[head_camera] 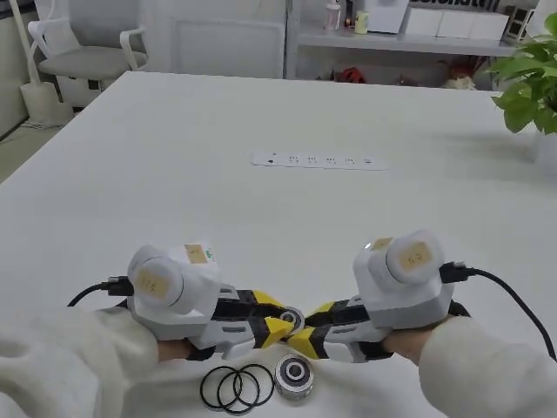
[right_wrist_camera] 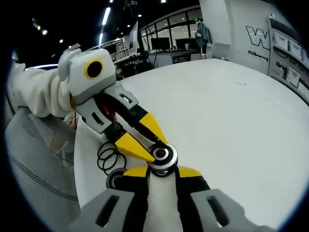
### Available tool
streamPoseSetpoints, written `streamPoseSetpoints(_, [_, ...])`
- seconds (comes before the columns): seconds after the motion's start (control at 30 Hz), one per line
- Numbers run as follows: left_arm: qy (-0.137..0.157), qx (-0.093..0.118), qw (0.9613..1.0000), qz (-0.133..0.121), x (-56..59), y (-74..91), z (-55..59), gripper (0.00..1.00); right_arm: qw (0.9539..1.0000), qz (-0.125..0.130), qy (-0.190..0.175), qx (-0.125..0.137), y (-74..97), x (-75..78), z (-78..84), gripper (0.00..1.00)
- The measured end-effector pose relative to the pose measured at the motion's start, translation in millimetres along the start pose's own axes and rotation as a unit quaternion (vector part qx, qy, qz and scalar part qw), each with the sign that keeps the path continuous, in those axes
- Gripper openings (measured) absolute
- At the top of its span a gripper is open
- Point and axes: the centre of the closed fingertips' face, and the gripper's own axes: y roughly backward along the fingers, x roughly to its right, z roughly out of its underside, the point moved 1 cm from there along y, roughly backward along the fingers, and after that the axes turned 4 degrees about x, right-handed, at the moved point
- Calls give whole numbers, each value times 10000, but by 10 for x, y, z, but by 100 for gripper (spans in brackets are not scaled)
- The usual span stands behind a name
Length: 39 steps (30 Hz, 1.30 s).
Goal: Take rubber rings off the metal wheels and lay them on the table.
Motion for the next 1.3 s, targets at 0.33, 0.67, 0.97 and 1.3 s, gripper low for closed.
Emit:
streamPoseSetpoints(0.33, [31, -13, 10000, -48, -14, 7, 8, 13, 9999, 113, -28, -72, 22, 39, 15, 0])
streamPoseSetpoints(0.67, [24, -9, 10000, -43, -16, 6, 9, 13, 9973, 215, -705, -73, 48, 76, 26, 0])
streamPoseSetpoints(0.97, [17, -3, 10000, -34, -13, 9, 5, 13, 9907, 237, -1336, 23, 81, 106, 36, 0])
streamPoseSetpoints(1.3, [9, -9, 10000, -34, -9, 12, 5, 13, 9680, 140, -2469, 415, 126, 136, -52, 0])
